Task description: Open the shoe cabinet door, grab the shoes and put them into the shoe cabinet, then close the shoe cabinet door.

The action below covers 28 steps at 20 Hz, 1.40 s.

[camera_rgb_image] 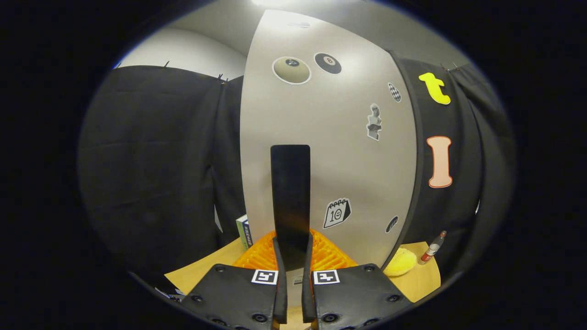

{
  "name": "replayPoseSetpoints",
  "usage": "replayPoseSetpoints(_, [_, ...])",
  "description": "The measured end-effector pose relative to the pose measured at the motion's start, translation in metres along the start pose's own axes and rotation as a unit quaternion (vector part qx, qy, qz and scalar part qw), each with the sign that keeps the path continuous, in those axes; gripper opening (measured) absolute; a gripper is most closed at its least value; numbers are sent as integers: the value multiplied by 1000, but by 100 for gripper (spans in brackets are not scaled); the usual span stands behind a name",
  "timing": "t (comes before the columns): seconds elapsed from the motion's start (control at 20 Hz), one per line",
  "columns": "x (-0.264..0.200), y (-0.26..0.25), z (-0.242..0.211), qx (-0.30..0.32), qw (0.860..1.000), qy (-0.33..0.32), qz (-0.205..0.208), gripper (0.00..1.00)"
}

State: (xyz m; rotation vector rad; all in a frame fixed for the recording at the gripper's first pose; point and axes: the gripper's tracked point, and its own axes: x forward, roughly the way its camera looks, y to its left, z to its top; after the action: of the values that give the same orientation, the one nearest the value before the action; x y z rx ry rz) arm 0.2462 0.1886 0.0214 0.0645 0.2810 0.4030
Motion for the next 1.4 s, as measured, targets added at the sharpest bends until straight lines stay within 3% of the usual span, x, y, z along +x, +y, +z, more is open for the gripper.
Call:
replayPoseSetpoints(0.45, [-36,-31,-3,6,999,1,-48,14])
replayPoseSetpoints(0.85, [-59,-61,-3,2,992,3,-123,13])
replayPoseSetpoints(1.2, [-84,-105,1,-25,972,-1,-232,13])
replayPoseSetpoints(1.4, [-97,-114,4,-8,962,-7,-273,6])
